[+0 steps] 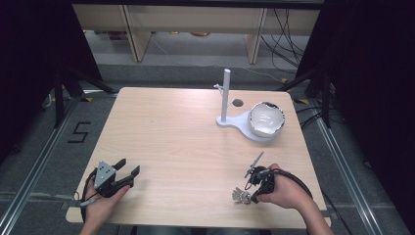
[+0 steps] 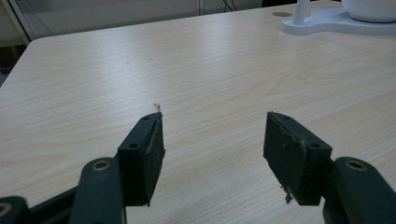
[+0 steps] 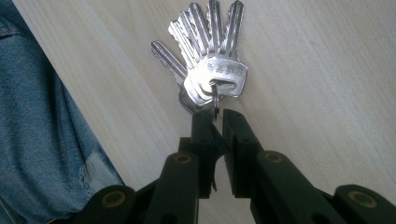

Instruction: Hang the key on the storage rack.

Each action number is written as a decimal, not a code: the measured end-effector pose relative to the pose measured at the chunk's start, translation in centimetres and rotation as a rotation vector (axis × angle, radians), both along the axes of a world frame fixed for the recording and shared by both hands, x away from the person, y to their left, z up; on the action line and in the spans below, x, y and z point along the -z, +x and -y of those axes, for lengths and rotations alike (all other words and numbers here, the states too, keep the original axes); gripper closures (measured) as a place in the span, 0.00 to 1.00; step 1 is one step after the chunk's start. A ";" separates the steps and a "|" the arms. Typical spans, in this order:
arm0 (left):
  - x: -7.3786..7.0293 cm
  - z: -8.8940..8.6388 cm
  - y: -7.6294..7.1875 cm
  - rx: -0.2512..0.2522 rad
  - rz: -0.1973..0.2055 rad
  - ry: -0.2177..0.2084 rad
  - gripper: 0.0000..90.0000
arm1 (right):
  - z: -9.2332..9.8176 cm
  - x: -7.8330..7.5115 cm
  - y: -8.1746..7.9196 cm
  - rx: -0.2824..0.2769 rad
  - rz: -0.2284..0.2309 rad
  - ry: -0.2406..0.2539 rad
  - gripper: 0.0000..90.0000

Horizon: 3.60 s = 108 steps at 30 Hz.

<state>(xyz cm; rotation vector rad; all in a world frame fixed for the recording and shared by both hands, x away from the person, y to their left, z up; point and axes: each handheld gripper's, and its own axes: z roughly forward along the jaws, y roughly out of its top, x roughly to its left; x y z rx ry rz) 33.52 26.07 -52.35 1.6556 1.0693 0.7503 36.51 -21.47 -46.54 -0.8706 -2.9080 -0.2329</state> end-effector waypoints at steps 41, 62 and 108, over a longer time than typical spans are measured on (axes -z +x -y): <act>0.0 -0.1 -0.1 -0.002 -0.010 -0.011 0.41 | -1.4 -0.6 1.1 -0.001 -0.080 -0.057 0.99; 0.0 0.0 -0.1 -0.001 -0.016 -0.011 0.41 | -0.6 -4.0 1.7 0.012 0.022 0.026 1.00; 0.0 -0.1 -0.1 -0.004 -0.014 -0.023 0.40 | -0.4 -7.0 2.4 0.222 0.524 0.376 1.00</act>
